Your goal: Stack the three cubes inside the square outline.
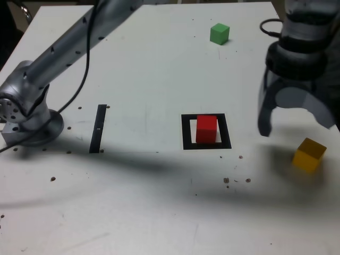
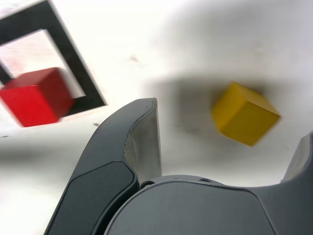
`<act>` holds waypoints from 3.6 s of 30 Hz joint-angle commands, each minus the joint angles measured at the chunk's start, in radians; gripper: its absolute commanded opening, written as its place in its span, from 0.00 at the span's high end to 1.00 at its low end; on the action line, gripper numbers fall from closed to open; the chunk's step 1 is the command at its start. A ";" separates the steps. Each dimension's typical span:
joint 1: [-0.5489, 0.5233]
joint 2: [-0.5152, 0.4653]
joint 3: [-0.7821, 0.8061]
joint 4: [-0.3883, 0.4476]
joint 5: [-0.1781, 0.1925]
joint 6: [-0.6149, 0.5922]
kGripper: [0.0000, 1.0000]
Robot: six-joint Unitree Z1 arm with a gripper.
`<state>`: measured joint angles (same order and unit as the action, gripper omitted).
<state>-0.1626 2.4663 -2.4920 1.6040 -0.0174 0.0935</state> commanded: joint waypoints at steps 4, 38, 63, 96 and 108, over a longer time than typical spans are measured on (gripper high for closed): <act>-0.013 0.054 -0.069 0.012 -0.014 0.002 0.01; -0.038 0.081 -0.115 0.012 0.067 0.455 0.00; -0.046 0.163 -0.177 -0.008 0.078 0.431 0.07; -0.071 0.182 -0.197 -0.004 0.079 0.413 0.62; -0.072 0.142 -0.177 0.005 0.097 0.399 0.62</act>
<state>-0.2327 2.6365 -2.6730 1.5959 0.0720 0.4990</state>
